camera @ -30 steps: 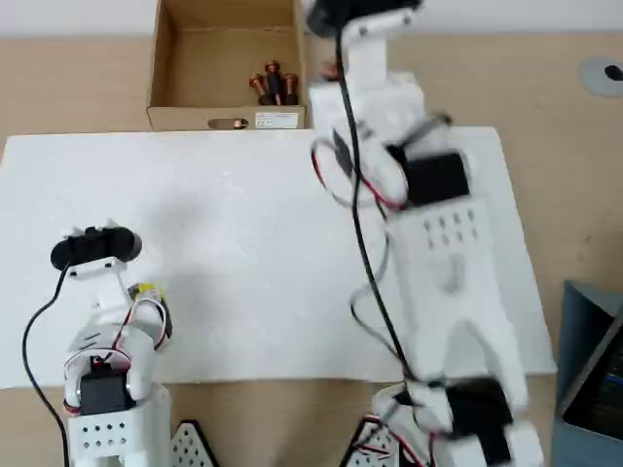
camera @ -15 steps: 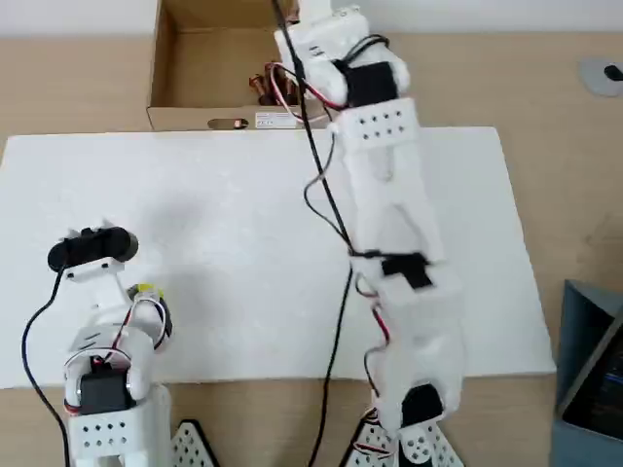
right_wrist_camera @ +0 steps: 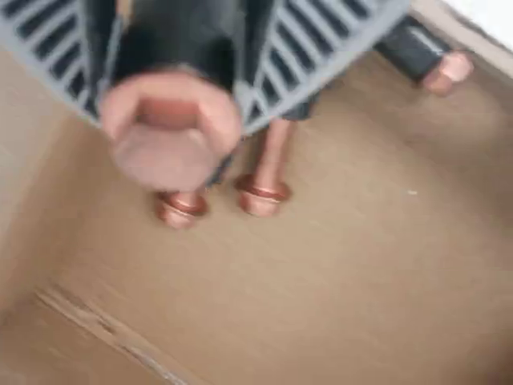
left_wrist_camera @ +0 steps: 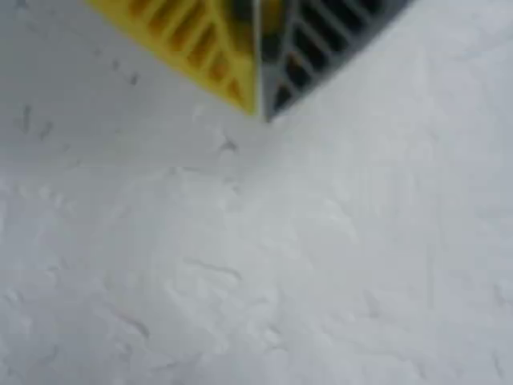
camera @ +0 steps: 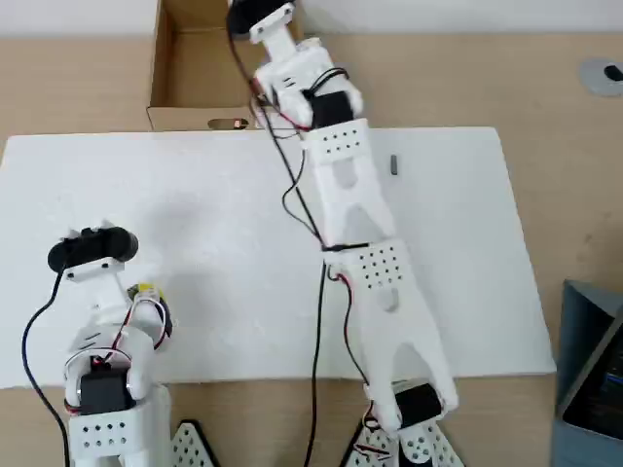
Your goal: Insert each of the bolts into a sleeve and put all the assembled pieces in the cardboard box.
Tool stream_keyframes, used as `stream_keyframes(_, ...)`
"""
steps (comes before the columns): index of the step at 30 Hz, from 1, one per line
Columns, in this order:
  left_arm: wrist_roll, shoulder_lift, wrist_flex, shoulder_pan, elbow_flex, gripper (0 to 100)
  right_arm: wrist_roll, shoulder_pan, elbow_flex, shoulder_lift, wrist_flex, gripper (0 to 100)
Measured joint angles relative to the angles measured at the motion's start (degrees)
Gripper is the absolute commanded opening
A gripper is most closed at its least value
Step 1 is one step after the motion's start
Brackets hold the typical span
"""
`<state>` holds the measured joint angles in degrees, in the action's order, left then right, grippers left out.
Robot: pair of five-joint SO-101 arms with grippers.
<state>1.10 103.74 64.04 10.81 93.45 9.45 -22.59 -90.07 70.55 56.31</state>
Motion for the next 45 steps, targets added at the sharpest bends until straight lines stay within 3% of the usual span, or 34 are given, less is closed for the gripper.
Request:
stream_keyframes(5,0.0,0.0,0.0,0.0,0.0,0,1.1,-1.3,-0.8,1.7,-3.3,3.0)
stream_keyframes(10,0.0,0.0,0.0,0.0,0.0,0,1.1,-1.6,-0.8,1.8,-3.8,15.0)
stream_keyframes(23,0.0,0.0,0.0,0.0,0.0,0,1.2,-1.7,-1.0,1.6,-4.4,15.3)
stream_keyframes(26,0.0,0.0,0.0,0.0,0.0,0,1.2,-1.7,-1.0,1.6,-4.4,14.1)
stream_keyframes(30,0.0,0.0,0.0,0.0,0.0,0,1.2,-1.7,-2.3,1.6,-3.0,0.5)
stream_keyframes(45,0.0,0.0,0.0,0.0,0.0,0,1.2,-1.8,-2.8,-11.7,14.3,0.9)
